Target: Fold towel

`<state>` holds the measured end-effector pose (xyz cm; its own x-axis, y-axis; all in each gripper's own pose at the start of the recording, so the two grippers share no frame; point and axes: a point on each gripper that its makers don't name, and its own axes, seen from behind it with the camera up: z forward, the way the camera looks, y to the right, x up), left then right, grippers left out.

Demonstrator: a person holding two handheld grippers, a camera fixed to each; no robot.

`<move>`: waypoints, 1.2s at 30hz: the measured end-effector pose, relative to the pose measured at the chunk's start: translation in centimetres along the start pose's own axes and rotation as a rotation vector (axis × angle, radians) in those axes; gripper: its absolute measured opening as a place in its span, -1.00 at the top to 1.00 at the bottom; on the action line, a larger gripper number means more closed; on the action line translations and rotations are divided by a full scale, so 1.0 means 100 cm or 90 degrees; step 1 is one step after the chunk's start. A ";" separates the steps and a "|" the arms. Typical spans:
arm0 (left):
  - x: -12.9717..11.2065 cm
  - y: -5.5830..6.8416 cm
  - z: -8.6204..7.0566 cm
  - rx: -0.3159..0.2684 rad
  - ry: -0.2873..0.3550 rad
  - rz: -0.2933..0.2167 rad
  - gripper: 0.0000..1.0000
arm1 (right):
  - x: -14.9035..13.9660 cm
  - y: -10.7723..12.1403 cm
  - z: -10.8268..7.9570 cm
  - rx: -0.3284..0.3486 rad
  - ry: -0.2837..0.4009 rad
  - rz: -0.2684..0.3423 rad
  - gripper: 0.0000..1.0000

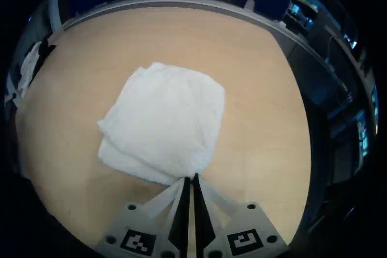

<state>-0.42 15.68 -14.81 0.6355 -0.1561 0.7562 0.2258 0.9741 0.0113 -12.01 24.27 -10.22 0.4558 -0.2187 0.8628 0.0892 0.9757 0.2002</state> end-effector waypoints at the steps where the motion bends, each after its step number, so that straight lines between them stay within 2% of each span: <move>1: 0.000 0.001 0.000 0.000 0.001 0.000 -0.69 | 0.000 0.000 0.000 -0.001 0.000 -0.001 0.91; 6: 0.001 0.001 0.001 0.001 0.001 0.003 -0.68 | -0.001 0.002 -0.001 -0.009 0.002 -0.003 0.82; 10: 0.001 0.000 0.002 0.001 0.001 0.003 -0.68 | -0.001 0.005 -0.005 -0.025 0.012 0.002 0.56; 15: 0.002 -0.001 0.003 -0.001 0.002 0.001 -0.68 | -0.003 0.006 -0.013 -0.037 0.025 0.022 0.07; 18: 0.003 -0.001 0.004 -0.003 0.002 0.001 -0.69 | -0.003 0.004 -0.019 -0.039 0.035 0.032 -0.39; 23: 0.004 -0.001 0.005 -0.007 0.002 0.002 -0.69 | 0.003 -0.001 -0.028 -0.037 0.053 0.033 -0.73; 29: 0.005 -0.001 0.006 -0.010 0.003 0.001 -0.68 | 0.027 -0.017 -0.032 -0.026 0.089 0.029 -0.80; 36: 0.007 -0.004 0.002 -0.008 0.005 0.001 -0.69 | 0.057 -0.041 -0.021 -0.006 0.111 0.021 -0.80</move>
<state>-0.25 15.20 -14.14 0.6416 -0.1557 0.7511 0.2339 0.9723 0.0018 -7.88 19.06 -7.12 0.6051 -0.1809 0.7754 0.0793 0.9827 0.1674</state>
